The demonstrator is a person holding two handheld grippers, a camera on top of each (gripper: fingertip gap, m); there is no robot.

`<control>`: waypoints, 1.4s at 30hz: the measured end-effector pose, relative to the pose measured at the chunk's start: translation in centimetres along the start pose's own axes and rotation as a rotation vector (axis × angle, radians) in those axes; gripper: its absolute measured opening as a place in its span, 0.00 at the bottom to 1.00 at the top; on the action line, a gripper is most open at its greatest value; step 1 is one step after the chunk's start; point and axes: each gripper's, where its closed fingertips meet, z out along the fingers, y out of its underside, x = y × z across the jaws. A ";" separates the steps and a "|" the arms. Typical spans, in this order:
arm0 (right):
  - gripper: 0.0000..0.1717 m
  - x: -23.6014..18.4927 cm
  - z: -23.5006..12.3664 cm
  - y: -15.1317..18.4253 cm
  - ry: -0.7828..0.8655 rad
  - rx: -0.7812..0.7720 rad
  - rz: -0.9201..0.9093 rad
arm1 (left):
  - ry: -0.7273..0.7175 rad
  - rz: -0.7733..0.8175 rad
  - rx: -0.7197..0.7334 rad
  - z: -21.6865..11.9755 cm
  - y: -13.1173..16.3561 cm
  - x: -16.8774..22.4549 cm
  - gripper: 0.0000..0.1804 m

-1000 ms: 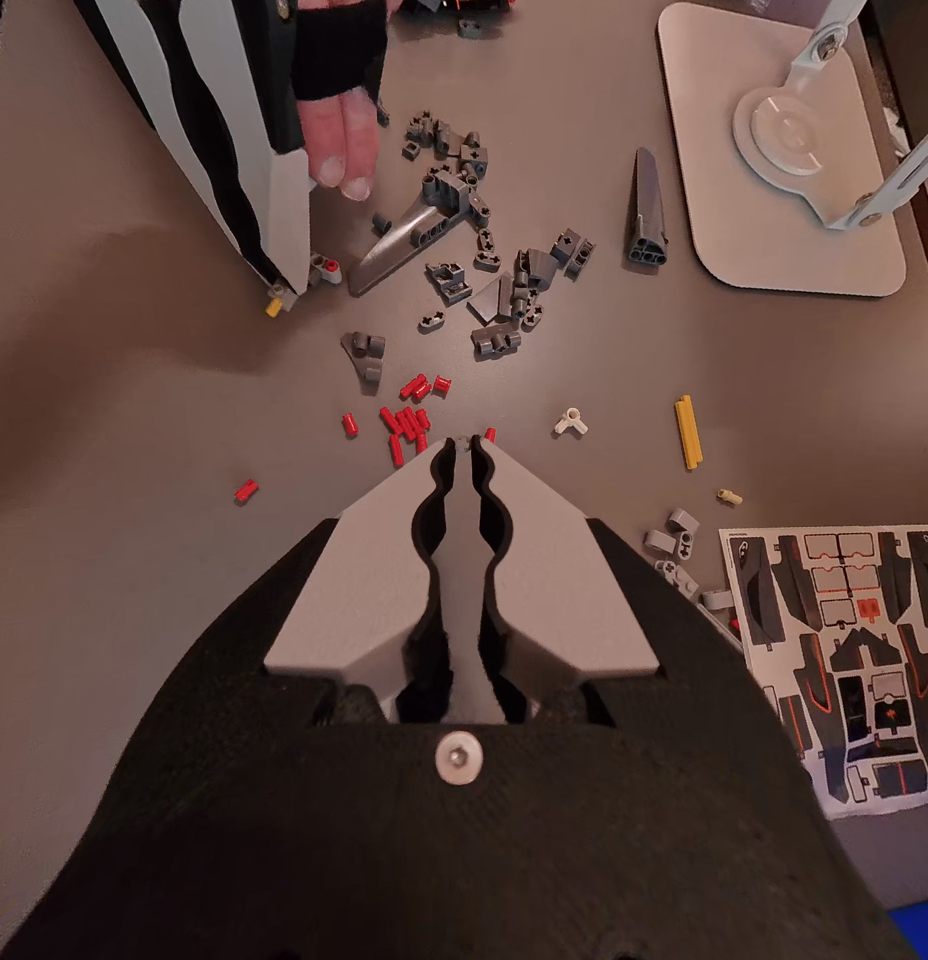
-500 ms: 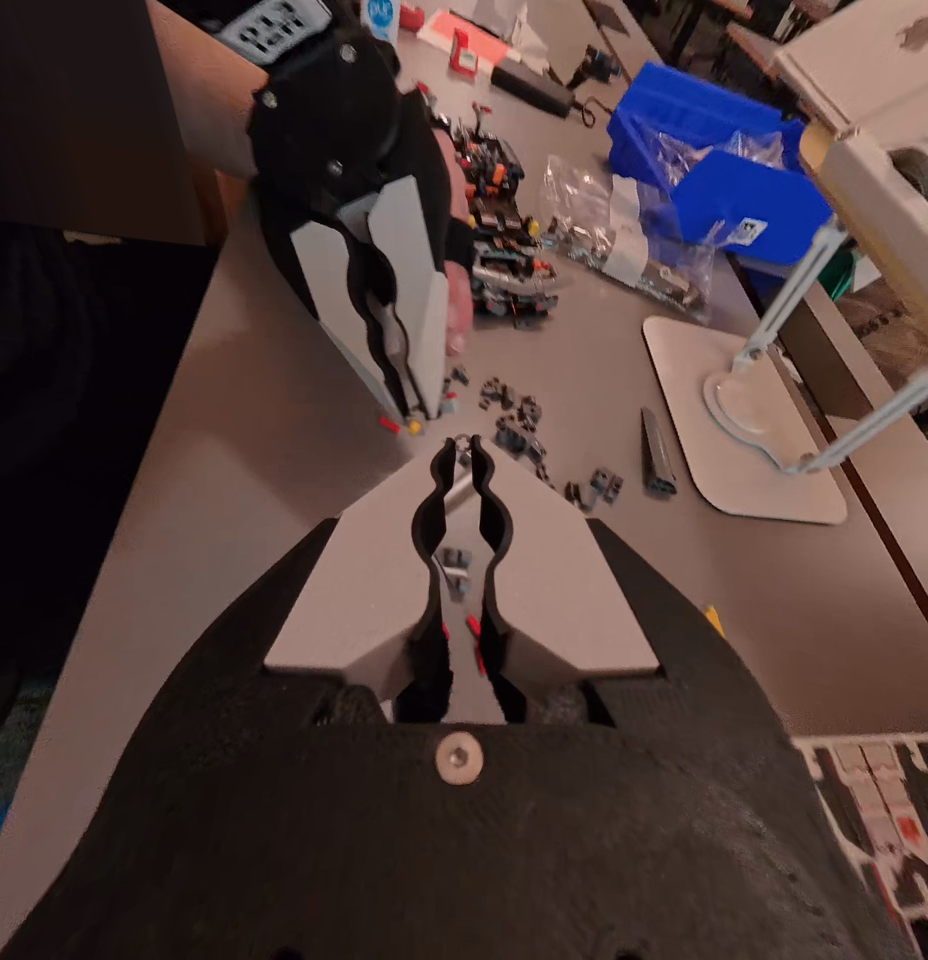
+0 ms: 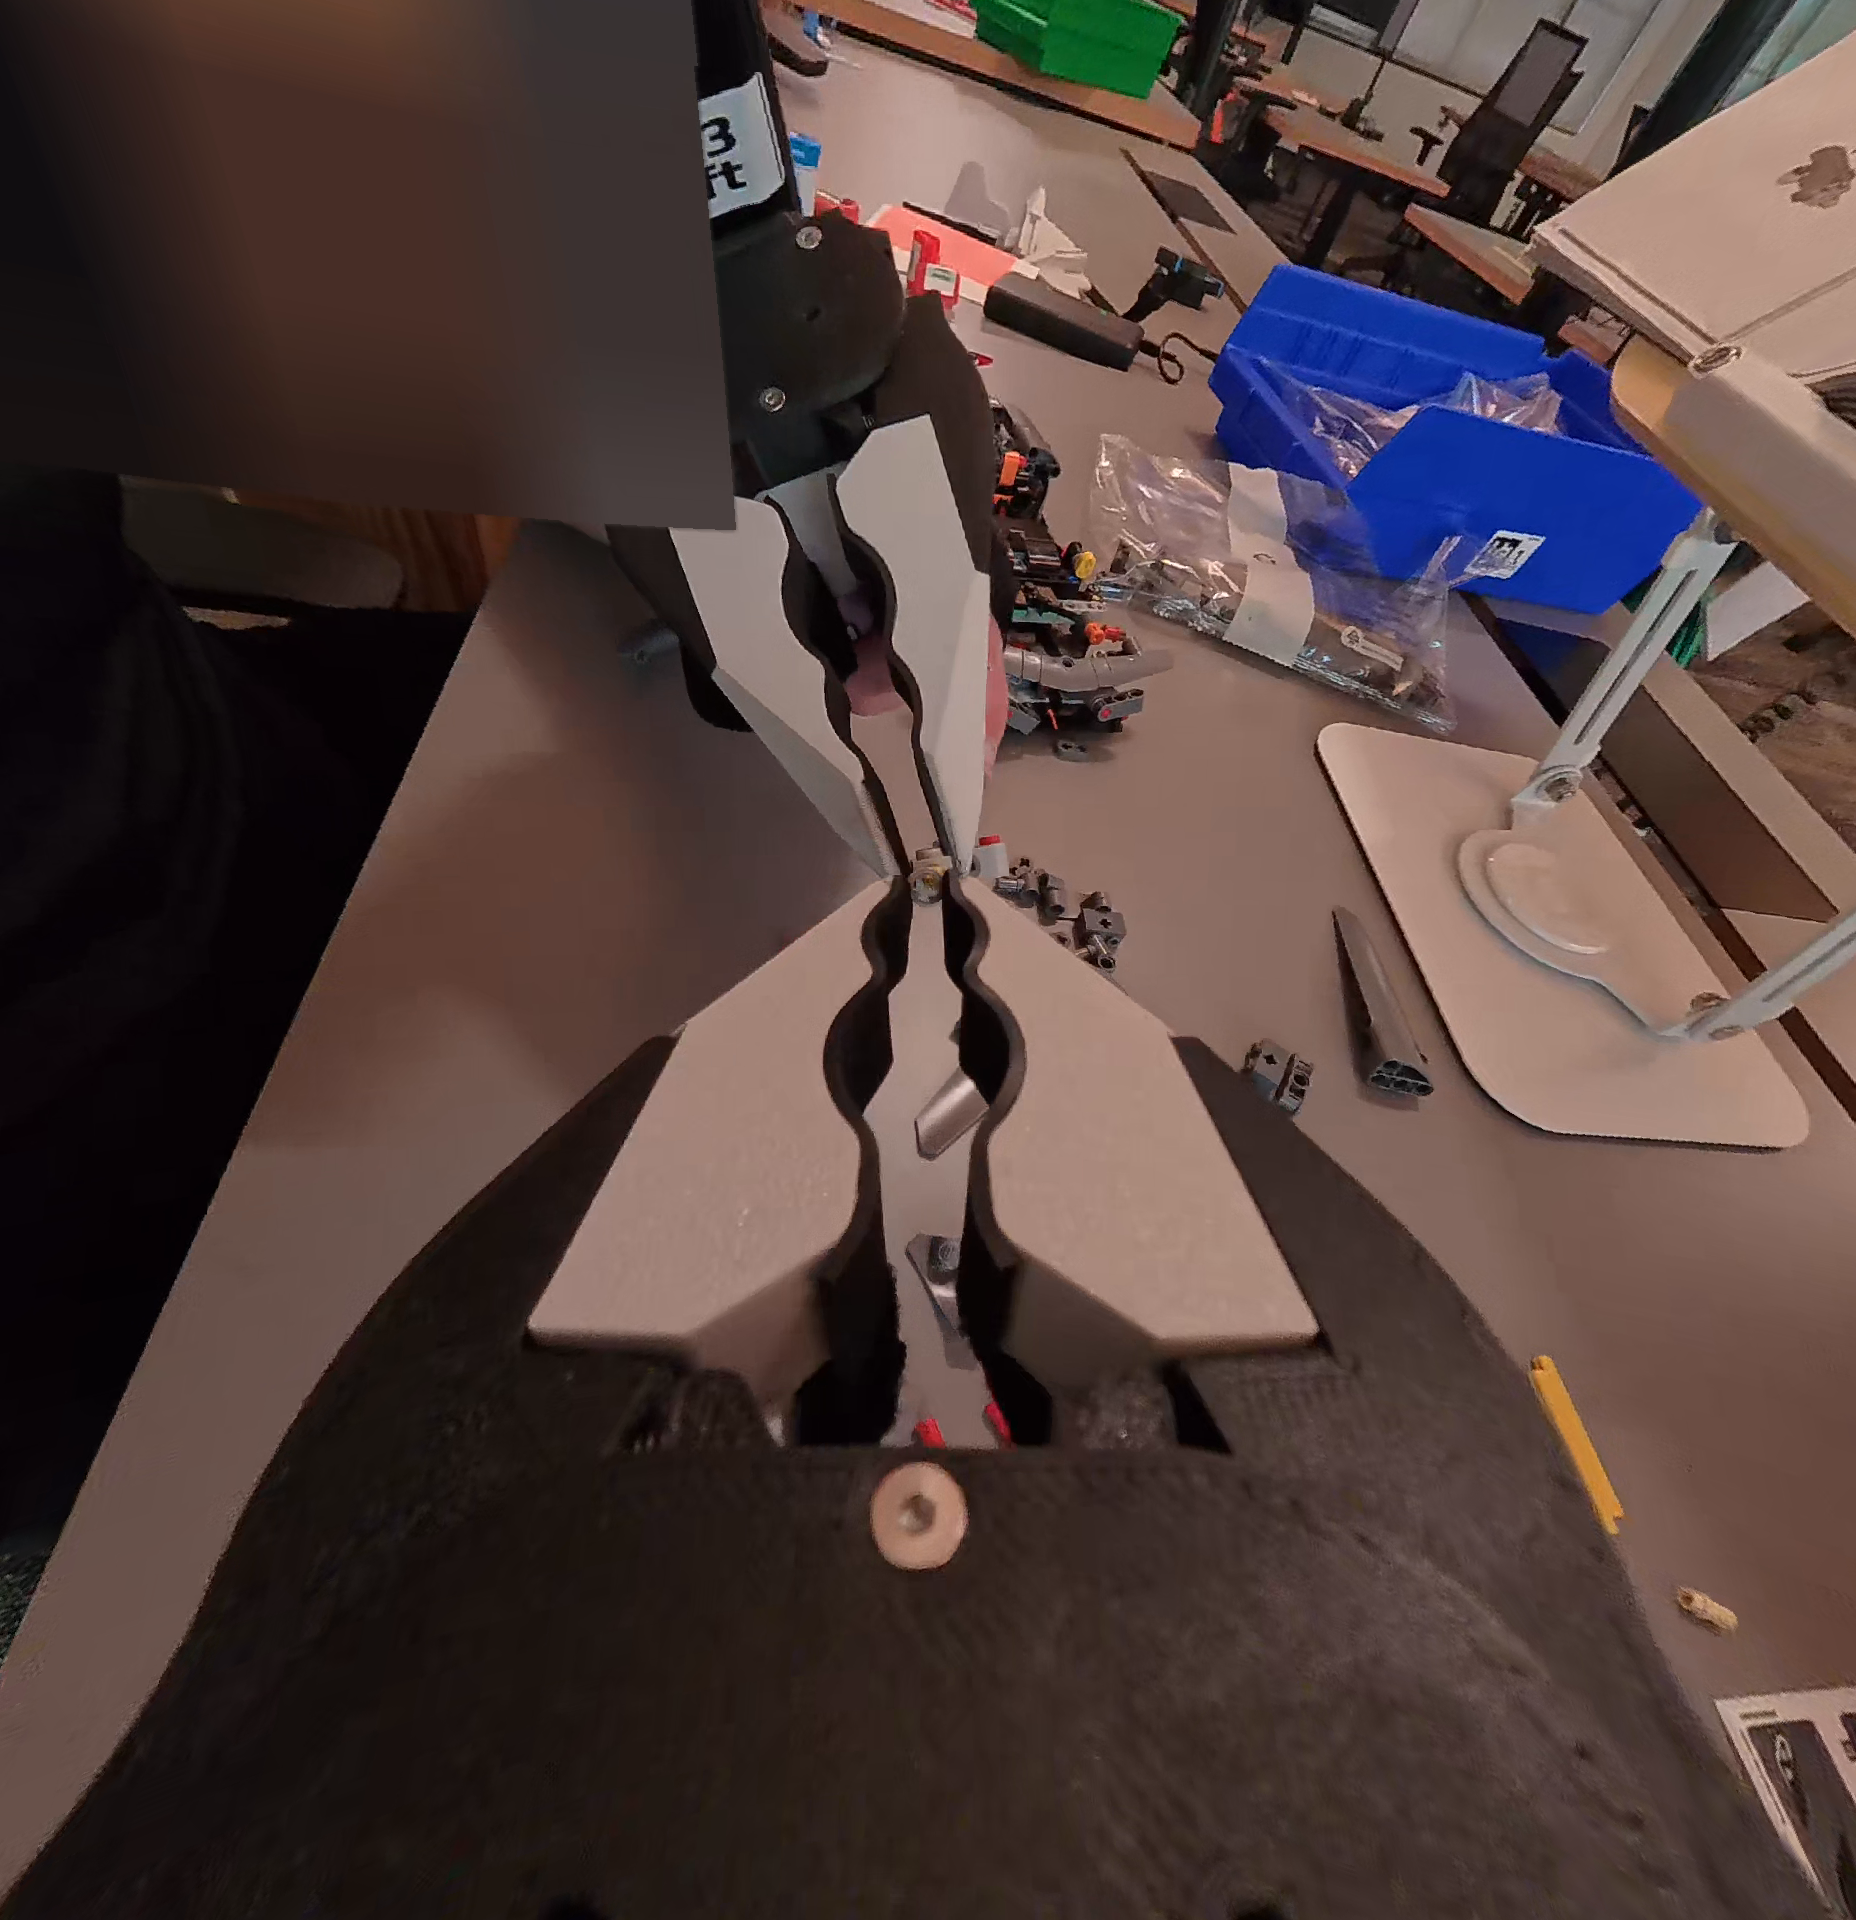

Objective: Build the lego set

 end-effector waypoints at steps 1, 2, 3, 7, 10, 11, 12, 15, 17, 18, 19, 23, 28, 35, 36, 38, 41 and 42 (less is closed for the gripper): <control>0.02 0.0 0.0 0.0 -0.003 0.001 0.002 | 0.004 0.000 0.000 0.0 0.0 0.0 0.03; 0.02 -0.1 0.1 0.0 -0.009 0.007 0.009 | 0.003 0.003 -0.001 0.1 0.0 0.0 0.03; 0.02 -0.1 0.1 0.0 -0.011 0.012 0.014 | 0.000 0.006 0.000 0.1 0.0 -0.1 0.03; 0.02 0.1 0.0 0.0 -0.006 0.021 0.023 | 0.003 0.022 0.010 0.1 -0.1 0.1 0.03; 0.02 0.1 -0.1 0.0 -0.008 0.025 0.025 | -0.005 0.052 0.005 0.2 -0.1 0.2 0.03; 0.02 0.0 -0.1 0.0 -0.009 0.028 0.024 | -0.001 0.054 0.008 0.2 -0.2 0.3 0.03; 0.02 0.0 -0.1 -0.1 -0.011 0.031 0.023 | 0.001 0.054 0.010 0.1 -0.2 0.3 0.03; 0.02 -0.3 -0.2 -0.3 -0.028 0.044 0.006 | 0.030 0.040 0.034 -0.1 -0.5 0.5 0.03; 0.02 -0.6 -0.2 -0.5 -0.038 0.047 -0.012 | 0.060 0.043 0.047 -0.4 -0.7 0.7 0.03; 0.02 -0.8 -0.2 -0.5 -0.043 0.048 -0.021 | 0.078 0.034 0.053 -0.5 -0.8 0.8 0.03; 0.02 -1.0 -0.2 -0.6 -0.050 0.052 -0.030 | 0.103 0.020 0.060 -0.5 -0.9 1.0 0.03; 0.02 -1.7 -0.1 -0.8 -0.068 0.054 -0.073 | 0.173 0.010 0.082 -0.9 -1.1 1.7 0.03; 0.02 -2.2 0.0 -0.8 -0.080 0.044 -0.108 | 0.227 -0.007 0.087 -1.1 -1.1 2.2 0.03; 0.02 -2.8 0.1 -0.7 -0.070 0.017 -0.184 | 0.267 0.001 0.090 -1.2 -1.1 2.7 0.03; 0.02 -2.9 0.1 -0.8 -0.065 0.016 -0.196 | 0.272 -0.001 0.094 -1.3 -1.2 2.8 0.03; 0.02 -3.0 0.1 -0.8 -0.056 0.012 -0.213 | 0.276 -0.001 0.100 -1.3 -1.2 2.8 0.03; 0.02 -3.0 0.1 -0.8 -0.051 0.007 -0.219 | 0.263 0.018 0.104 -1.3 -1.2 2.8 0.03; 0.02 -3.0 0.1 -0.8 -0.050 0.002 -0.223 | 0.257 0.032 0.101 -1.3 -1.2 2.9 0.03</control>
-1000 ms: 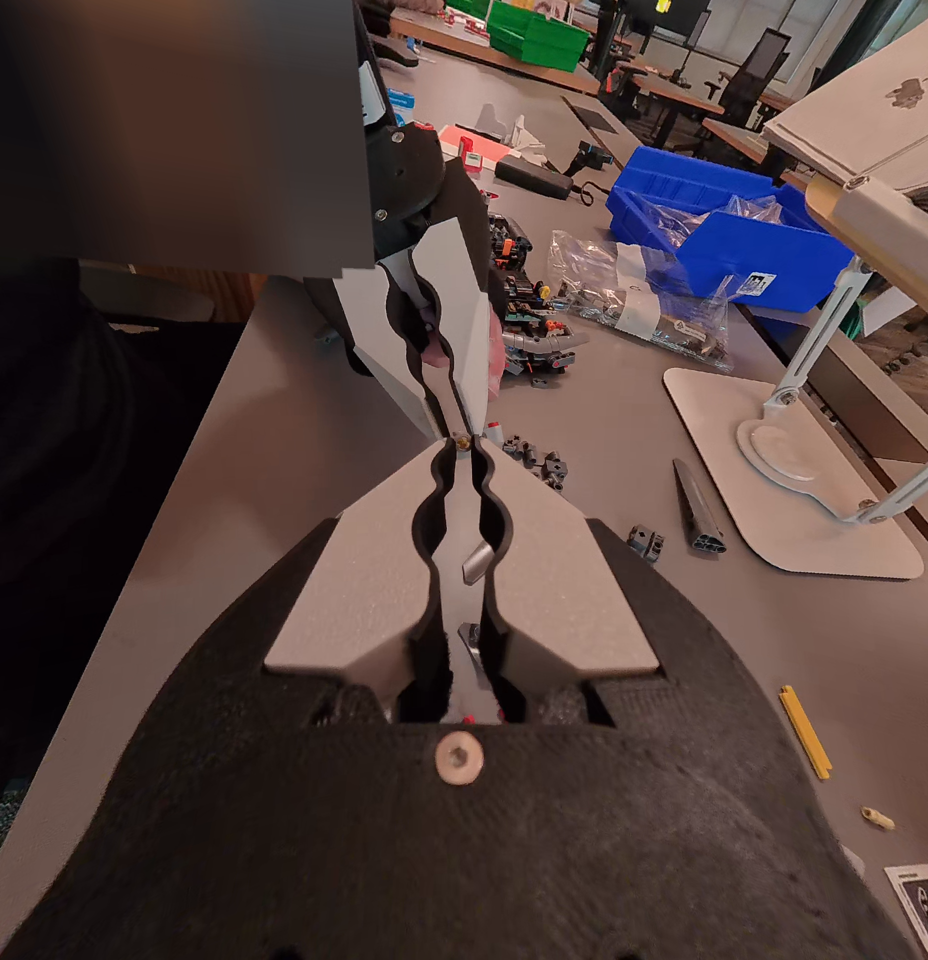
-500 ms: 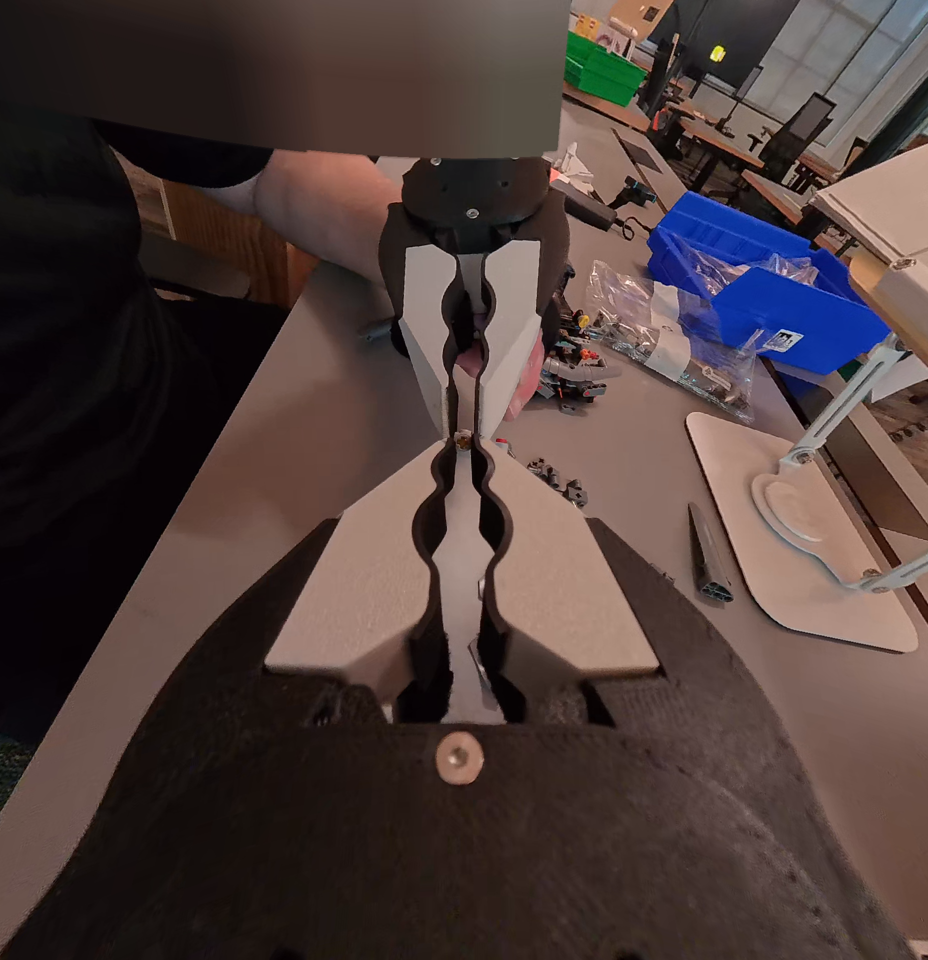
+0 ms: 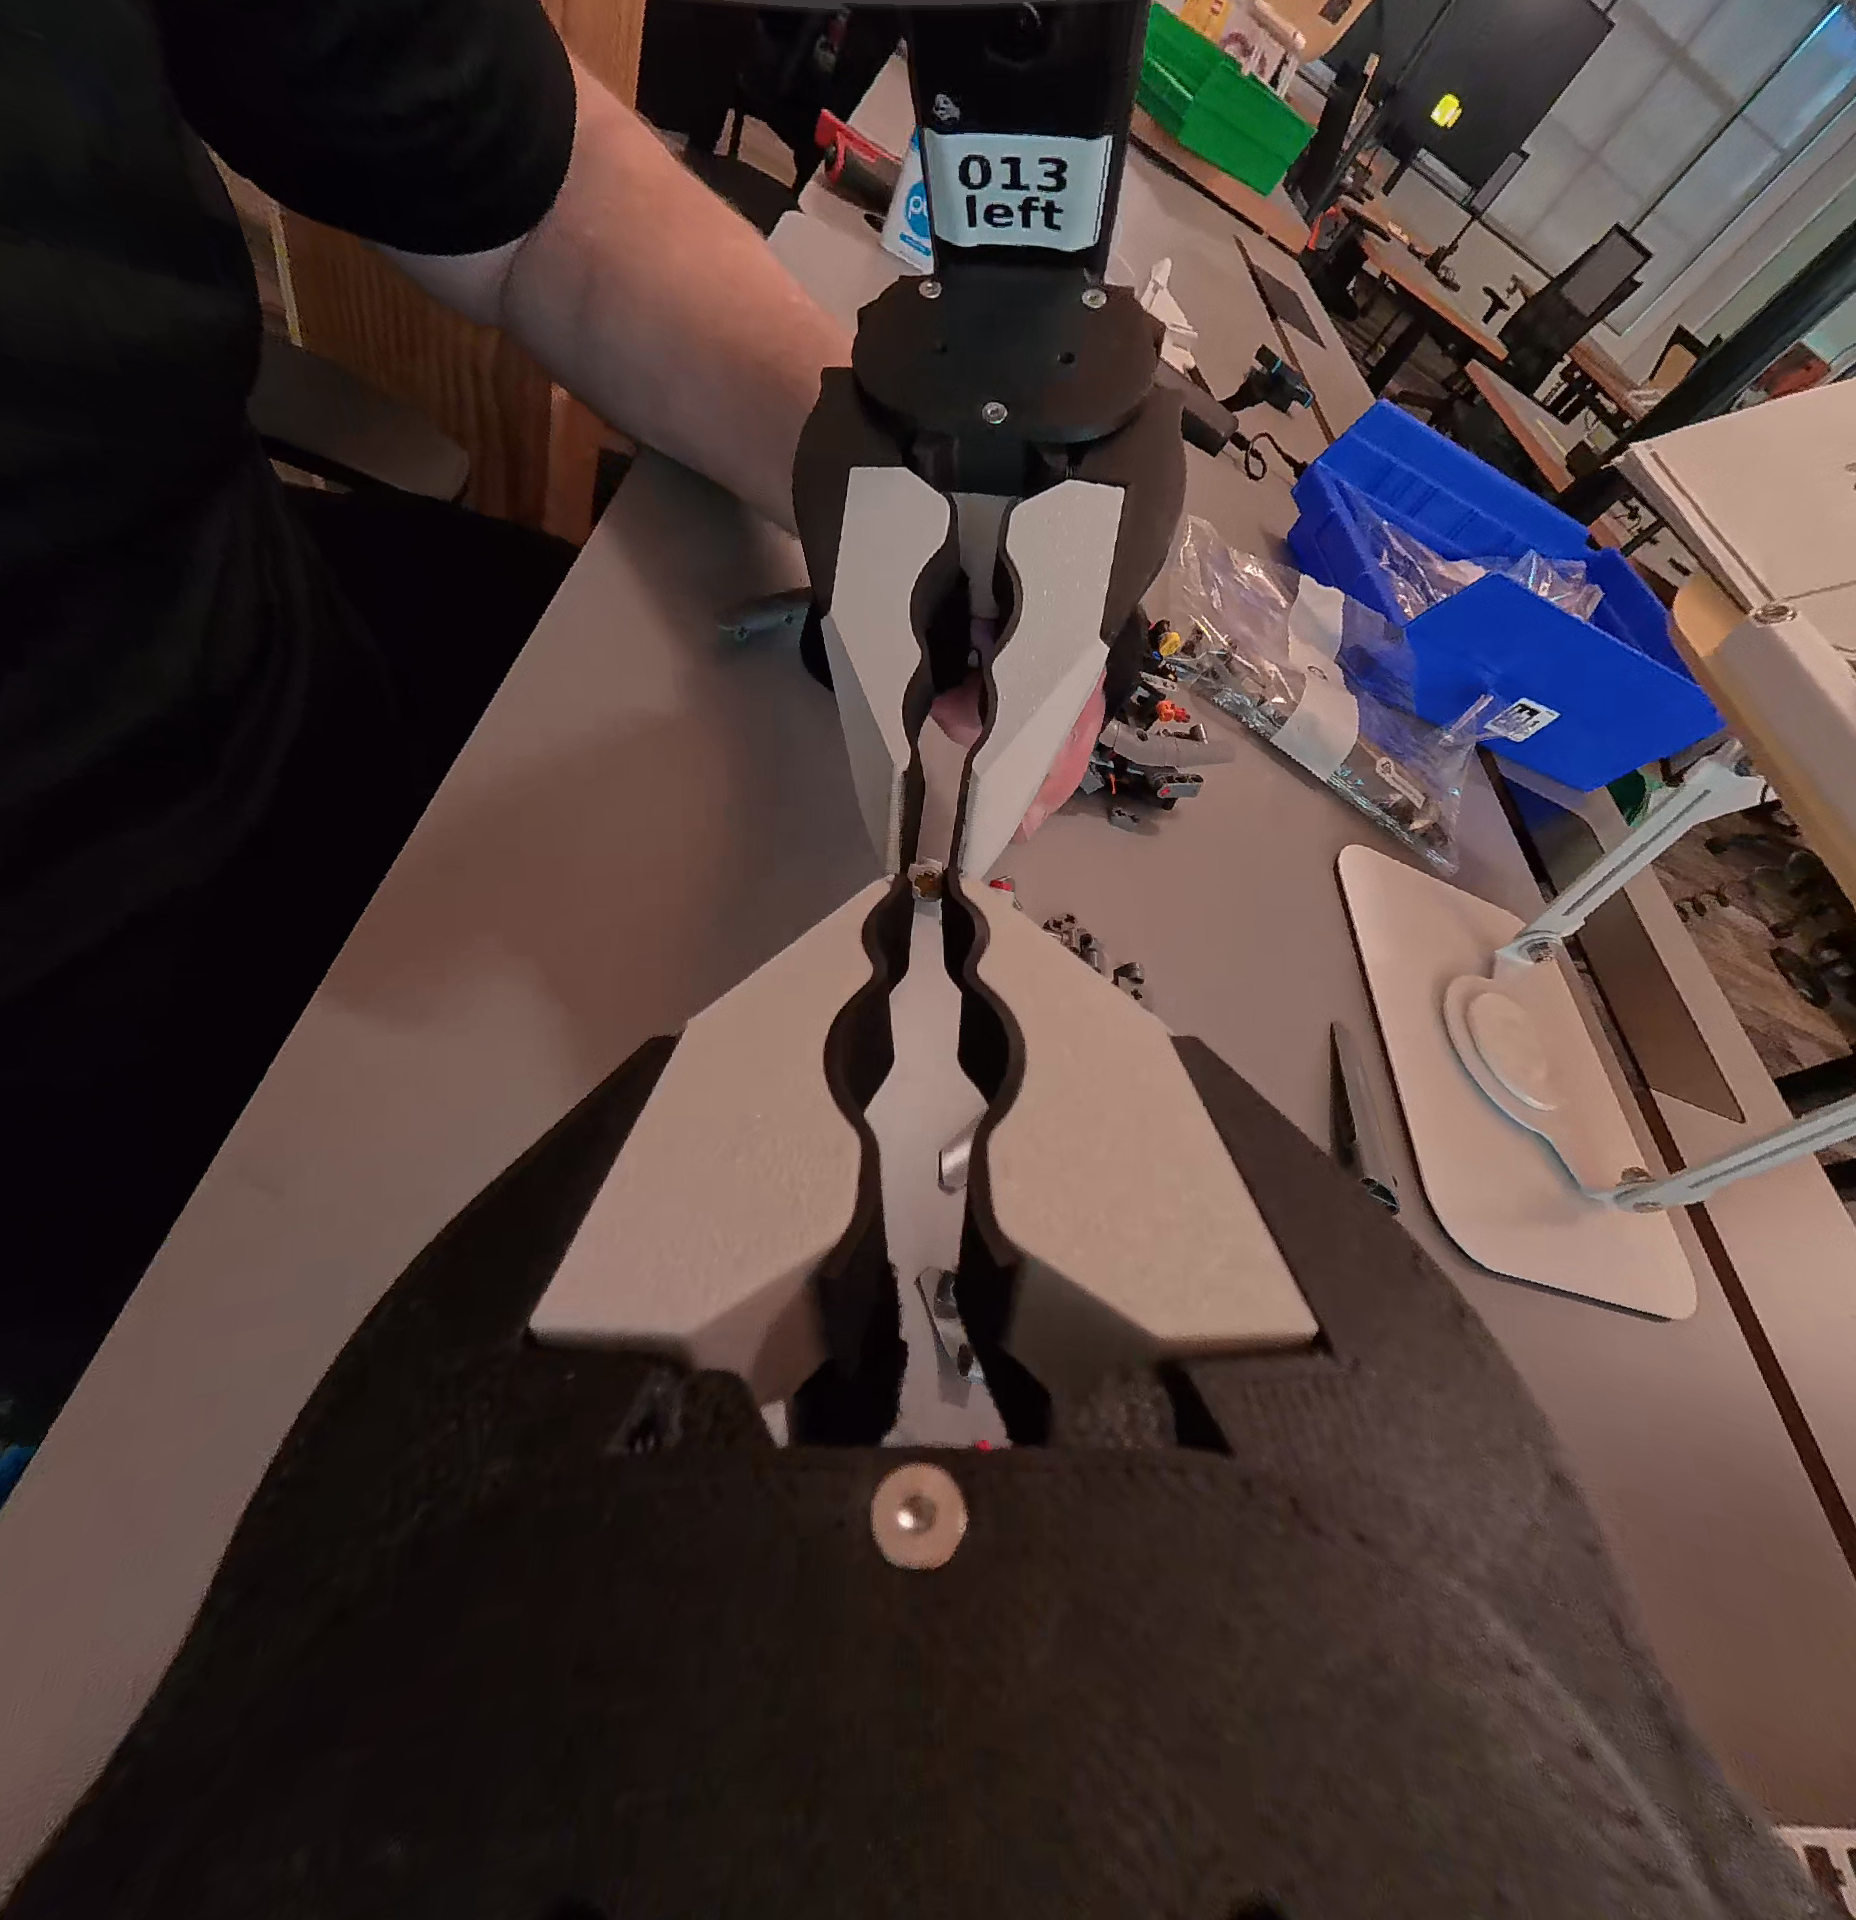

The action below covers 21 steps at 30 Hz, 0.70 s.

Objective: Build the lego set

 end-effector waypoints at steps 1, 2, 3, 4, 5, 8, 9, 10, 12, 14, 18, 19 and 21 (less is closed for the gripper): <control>0.02 0.0 0.0 0.0 0.001 -0.007 -0.006 | -0.002 0.008 -0.005 0.0 0.0 0.0 0.03; 0.02 -0.2 0.0 0.1 0.001 -0.018 -0.017 | 0.002 0.013 -0.008 0.0 0.1 0.1 0.03; 0.02 -0.3 0.1 0.1 0.002 -0.026 -0.031 | 0.010 0.016 -0.010 0.0 0.1 0.2 0.03; 0.02 -0.4 0.1 0.0 0.006 -0.032 -0.045 | 0.015 0.018 -0.010 0.0 0.1 0.3 0.03; 0.02 -0.4 0.2 0.1 0.012 -0.040 -0.062 | 0.017 0.016 -0.010 0.0 0.2 0.3 0.03; 0.02 -0.4 0.2 -0.1 0.028 -0.044 -0.095 | 0.039 -0.006 0.010 -0.1 0.0 0.5 0.03; 0.02 -0.4 0.2 -0.2 0.035 -0.044 -0.104 | 0.045 -0.014 0.019 -0.1 0.0 0.5 0.03; 0.02 -0.4 0.2 -0.3 0.043 -0.042 -0.117 | 0.052 -0.021 0.030 -0.2 -0.1 0.5 0.03; 0.02 -0.5 0.2 -0.6 0.050 -0.038 -0.134 | 0.075 -0.041 0.054 -0.3 -0.3 0.6 0.03; 0.02 -0.6 0.2 -0.6 0.055 -0.045 -0.152 | 0.082 -0.036 0.056 -0.3 -0.3 0.7 0.03; 0.02 -0.7 0.3 -0.5 0.065 -0.053 -0.161 | 0.073 -0.020 0.045 -0.3 -0.2 0.7 0.03; 0.02 -0.7 0.3 -0.5 0.067 -0.054 -0.162 | 0.071 -0.020 0.044 -0.2 -0.2 0.7 0.03; 0.02 -0.6 0.3 -0.4 0.076 -0.057 -0.170 | 0.071 -0.029 0.045 -0.2 -0.2 0.7 0.03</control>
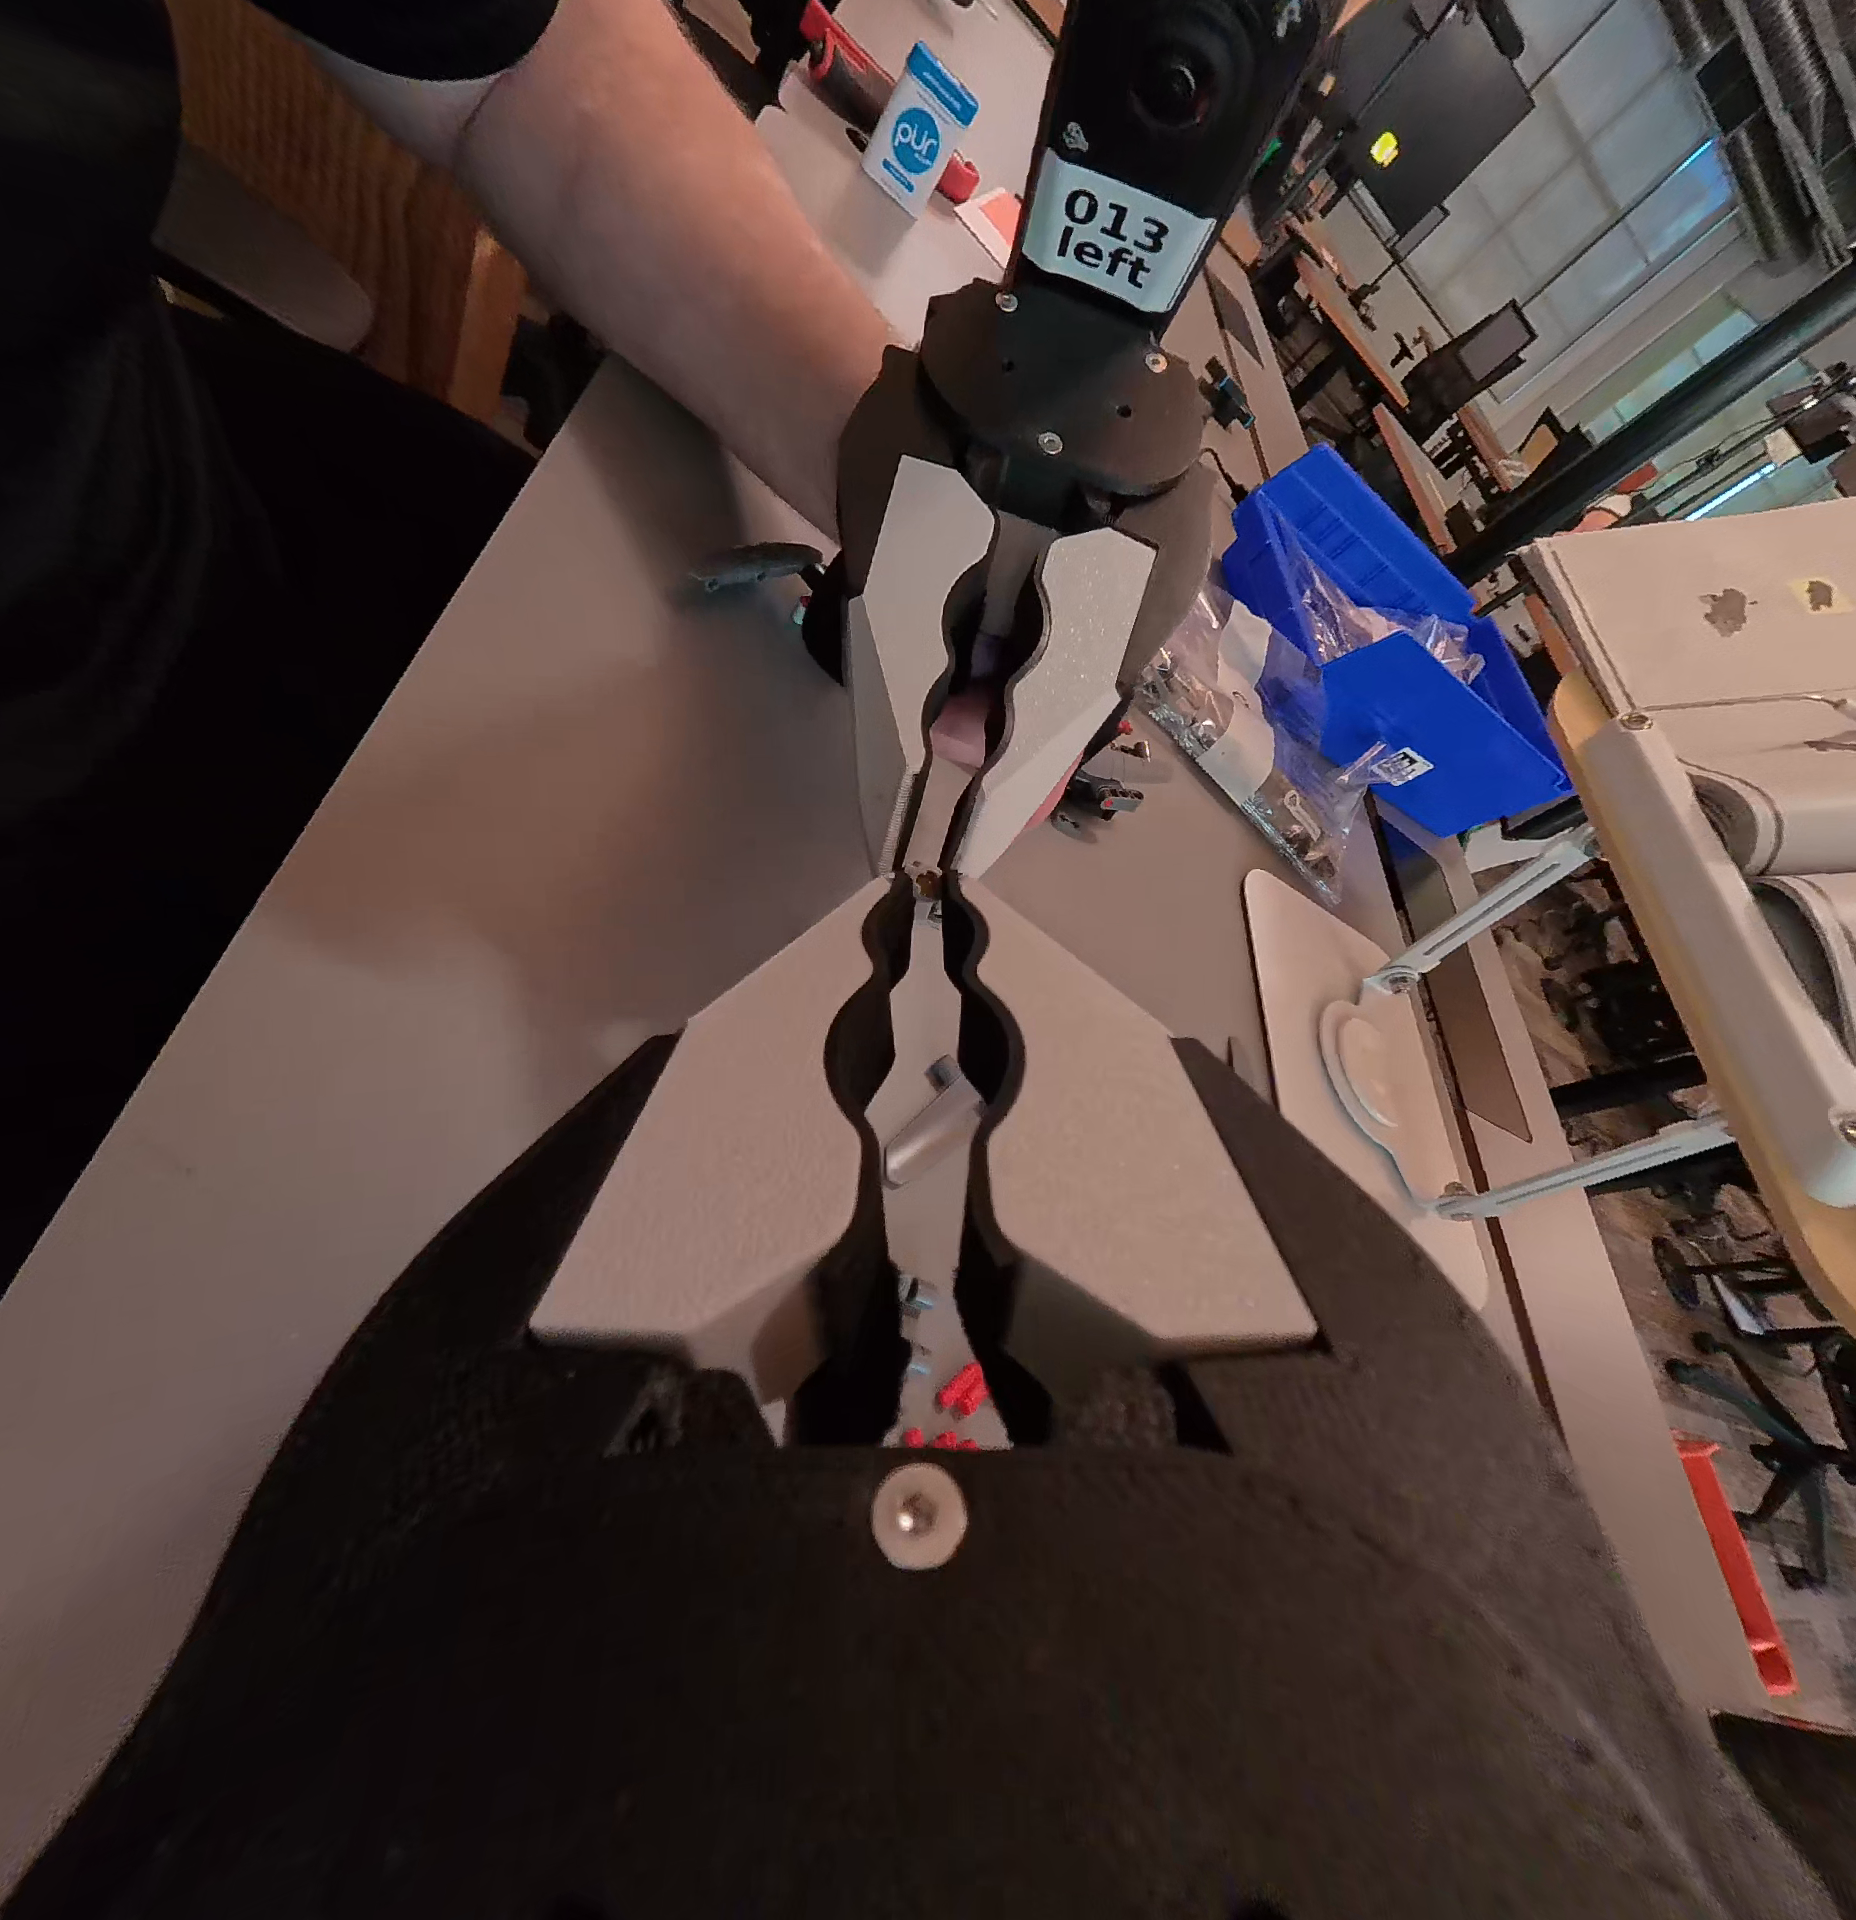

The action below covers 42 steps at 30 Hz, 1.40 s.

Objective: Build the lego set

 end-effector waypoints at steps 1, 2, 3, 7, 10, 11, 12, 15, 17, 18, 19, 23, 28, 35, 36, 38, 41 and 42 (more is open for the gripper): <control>0.02 0.0 0.0 0.0 0.007 0.000 -0.005 | 0.002 -0.010 0.005 0.0 0.0 0.0 0.03; 0.02 0.1 0.0 0.0 0.013 0.001 -0.004 | 0.006 -0.022 0.014 0.0 -0.1 0.0 0.03; 0.02 0.2 0.0 -0.1 0.018 0.004 -0.002 | 0.006 -0.030 0.022 -0.1 -0.1 -0.1 0.03; 0.02 0.3 -0.1 -0.5 0.032 0.027 -0.010 | 0.032 -0.073 0.064 -0.3 -0.5 -0.1 0.03; 0.02 0.2 -0.2 -0.7 0.032 0.042 -0.015 | 0.070 -0.106 0.089 -0.3 -0.7 0.1 0.03; 0.02 0.3 -0.2 -0.7 0.033 0.042 -0.013 | 0.076 -0.114 0.093 -0.3 -0.7 0.1 0.03; 0.02 0.3 -0.2 -0.7 0.034 0.043 -0.006 | 0.069 -0.107 0.091 -0.3 -0.7 0.0 0.03; 0.02 0.7 -0.3 -0.7 0.053 0.049 0.019 | 0.015 -0.064 0.072 -0.3 -0.8 -0.4 0.03; 0.02 1.1 -0.4 -0.6 0.066 0.048 0.043 | -0.049 -0.012 0.044 -0.3 -0.8 -0.9 0.03; 0.02 1.3 -0.4 -0.5 0.074 0.046 0.051 | -0.078 0.010 0.034 -0.2 -0.8 -1.2 0.03; 0.02 1.5 -0.5 -0.4 0.083 0.043 0.058 | -0.104 0.023 0.028 -0.2 -0.8 -1.4 0.03; 0.02 2.3 -0.4 0.1 0.121 0.025 0.088 | -0.214 0.083 -0.010 -0.3 -0.5 -2.5 0.03; 0.01 2.6 -0.5 0.1 0.134 0.039 0.103 | -0.289 0.147 -0.031 -0.4 -0.6 -2.9 0.03; 0.02 2.4 -0.5 -0.1 0.125 0.071 0.094 | -0.232 0.065 0.011 -0.3 -0.7 -2.6 0.03; 0.02 2.3 -0.6 -0.2 0.120 0.076 0.083 | -0.208 0.044 0.026 -0.3 -0.8 -2.4 0.03; 0.02 1.9 -0.6 -0.6 0.093 0.093 0.077 | -0.141 -0.004 0.055 -0.3 -1.1 -1.9 0.03; 0.02 1.2 -0.7 -0.9 0.051 0.102 0.056 | -0.030 -0.065 0.087 -0.2 -1.3 -1.0 0.03; 0.02 1.0 -0.6 -1.0 0.037 0.100 0.050 | -0.001 -0.075 0.090 -0.2 -1.2 -0.7 0.03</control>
